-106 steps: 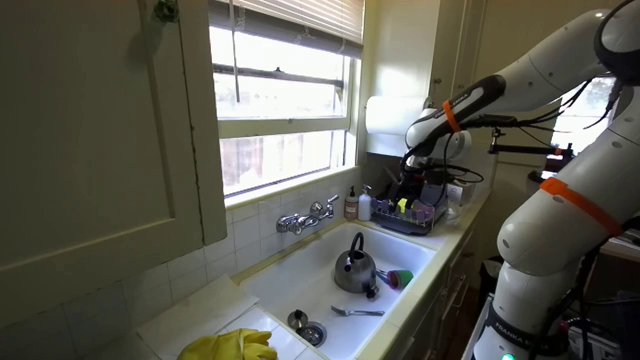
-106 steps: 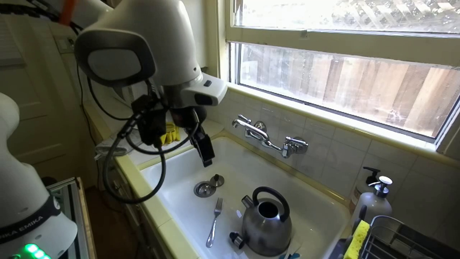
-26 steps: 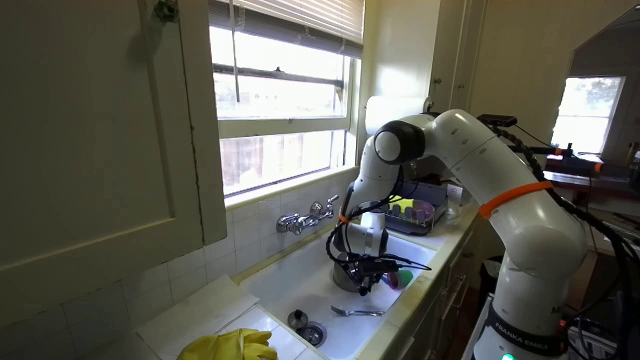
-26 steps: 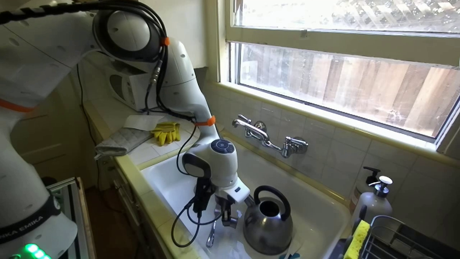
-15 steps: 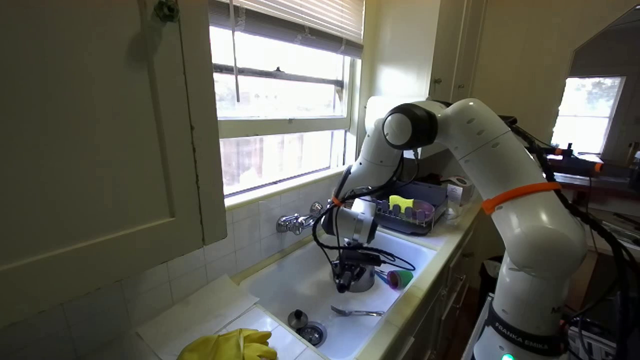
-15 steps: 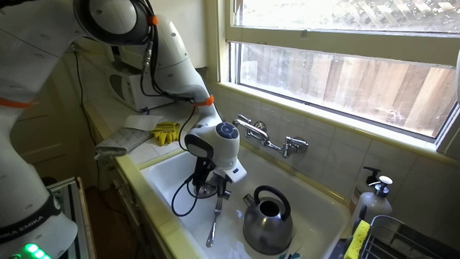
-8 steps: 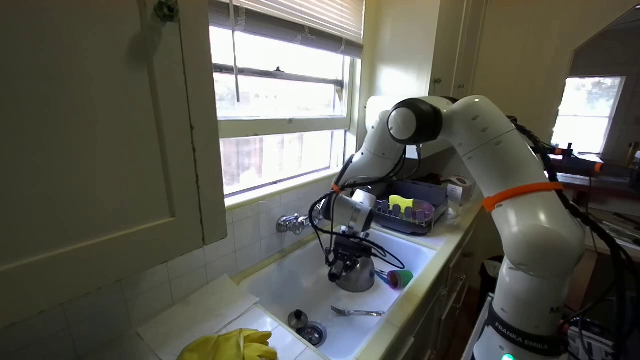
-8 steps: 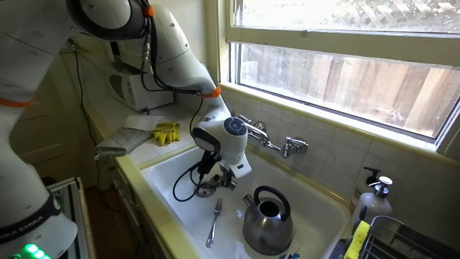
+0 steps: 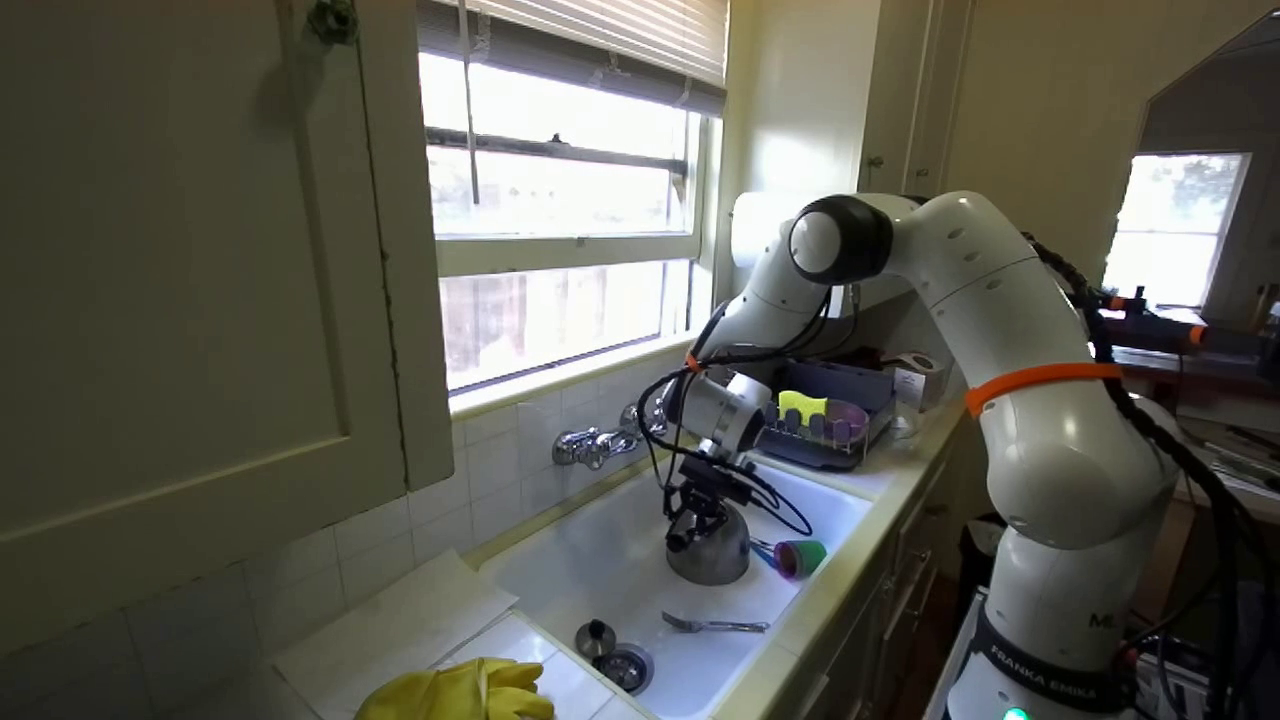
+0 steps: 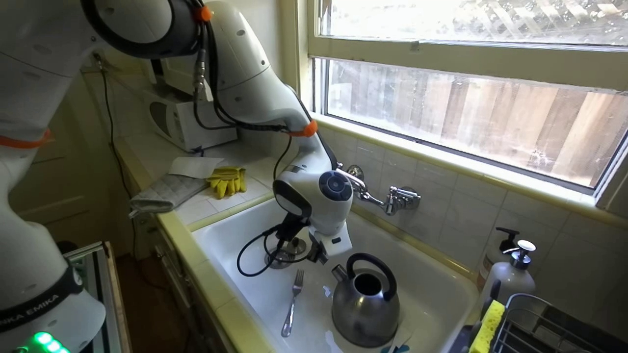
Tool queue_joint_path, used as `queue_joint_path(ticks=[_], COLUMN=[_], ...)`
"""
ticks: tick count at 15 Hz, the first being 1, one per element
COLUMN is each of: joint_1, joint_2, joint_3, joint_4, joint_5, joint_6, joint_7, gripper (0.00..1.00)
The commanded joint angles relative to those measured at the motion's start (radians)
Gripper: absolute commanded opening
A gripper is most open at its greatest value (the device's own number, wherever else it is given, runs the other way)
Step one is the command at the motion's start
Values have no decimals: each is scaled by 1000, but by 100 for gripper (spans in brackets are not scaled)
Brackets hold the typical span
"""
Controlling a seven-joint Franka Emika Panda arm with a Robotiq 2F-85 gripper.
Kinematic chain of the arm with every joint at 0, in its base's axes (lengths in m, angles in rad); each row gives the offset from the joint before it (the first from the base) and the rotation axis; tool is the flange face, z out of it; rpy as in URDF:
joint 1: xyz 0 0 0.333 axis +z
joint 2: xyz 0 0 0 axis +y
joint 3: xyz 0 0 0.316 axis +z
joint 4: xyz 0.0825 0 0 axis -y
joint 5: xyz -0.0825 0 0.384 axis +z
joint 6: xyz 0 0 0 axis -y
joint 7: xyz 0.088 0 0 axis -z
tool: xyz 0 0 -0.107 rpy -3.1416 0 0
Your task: Put the metal cap back on the kettle
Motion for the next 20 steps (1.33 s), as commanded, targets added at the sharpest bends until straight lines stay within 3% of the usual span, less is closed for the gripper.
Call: queue_joint_path(ticks=[1,8,20], joint_1=[-46,-80,-93], joint_2=[-10,3,46], joint_3=[10,3,-39], joint_4=[0,30,90], joint_5=[42,93,82], joint_6=[-49,-109,-199], joint_7=[4,-11,13], gripper=[15,15,15])
